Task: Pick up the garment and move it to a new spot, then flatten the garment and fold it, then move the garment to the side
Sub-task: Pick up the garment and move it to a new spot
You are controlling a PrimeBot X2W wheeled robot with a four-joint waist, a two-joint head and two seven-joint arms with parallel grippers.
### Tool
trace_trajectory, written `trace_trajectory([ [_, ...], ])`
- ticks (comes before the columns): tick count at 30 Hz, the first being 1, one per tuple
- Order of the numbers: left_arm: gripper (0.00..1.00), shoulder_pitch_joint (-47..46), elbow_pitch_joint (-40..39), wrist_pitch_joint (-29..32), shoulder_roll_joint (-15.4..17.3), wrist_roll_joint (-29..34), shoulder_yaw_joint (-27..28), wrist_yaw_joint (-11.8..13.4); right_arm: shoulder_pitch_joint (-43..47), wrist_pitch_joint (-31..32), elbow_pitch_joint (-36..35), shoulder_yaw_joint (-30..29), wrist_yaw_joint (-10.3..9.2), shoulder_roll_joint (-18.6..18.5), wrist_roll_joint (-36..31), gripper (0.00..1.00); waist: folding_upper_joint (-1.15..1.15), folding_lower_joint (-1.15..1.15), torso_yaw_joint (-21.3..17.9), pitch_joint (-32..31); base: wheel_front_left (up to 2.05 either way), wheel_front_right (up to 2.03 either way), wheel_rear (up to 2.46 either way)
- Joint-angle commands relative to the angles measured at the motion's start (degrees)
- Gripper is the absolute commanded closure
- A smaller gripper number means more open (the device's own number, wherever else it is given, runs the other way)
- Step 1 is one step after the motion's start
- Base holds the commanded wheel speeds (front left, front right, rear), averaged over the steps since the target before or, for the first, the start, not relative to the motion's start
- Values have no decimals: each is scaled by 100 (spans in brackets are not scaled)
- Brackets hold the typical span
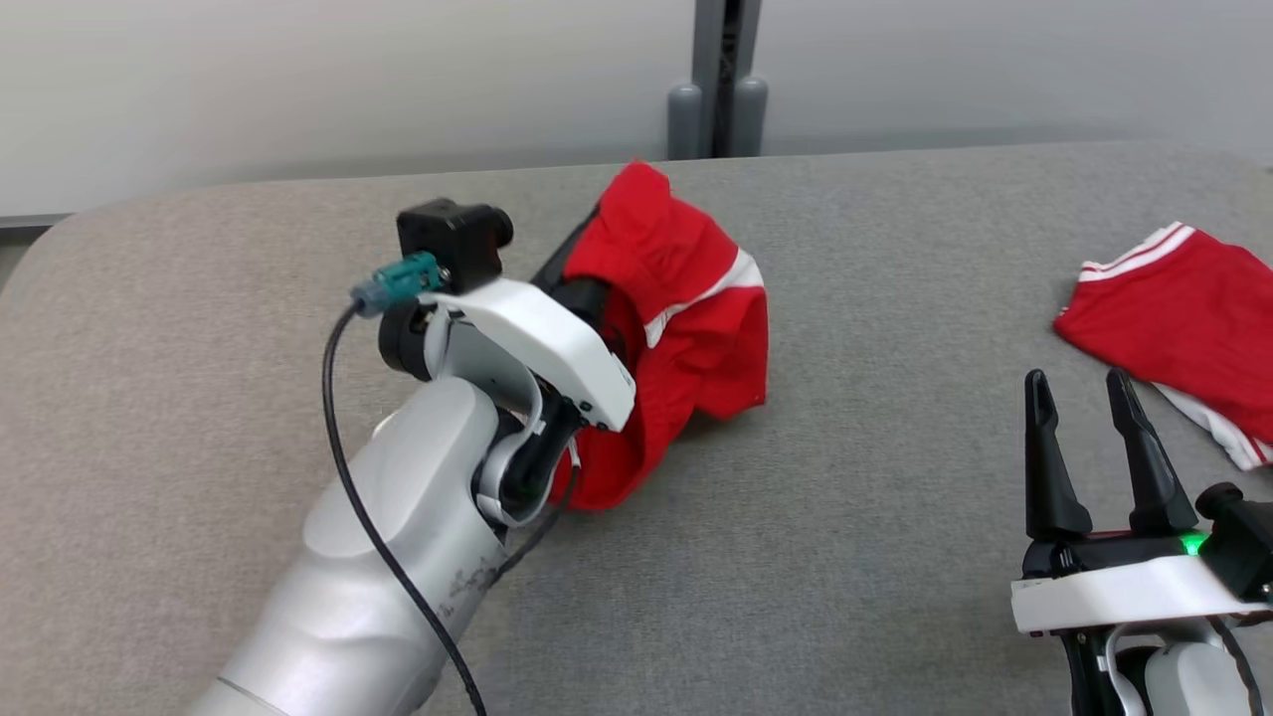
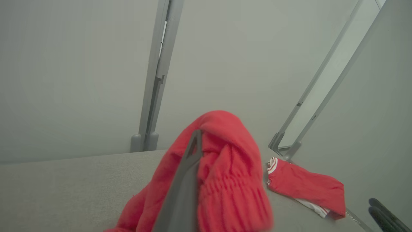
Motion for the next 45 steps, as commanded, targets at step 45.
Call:
trace_trajectory([
  [45, 100, -398, 657, -863, 18, -2059, -3605, 1069, -525, 0, -73, 474, 3, 17, 309, 0, 0, 0, -1508, 597, 0, 0, 0],
])
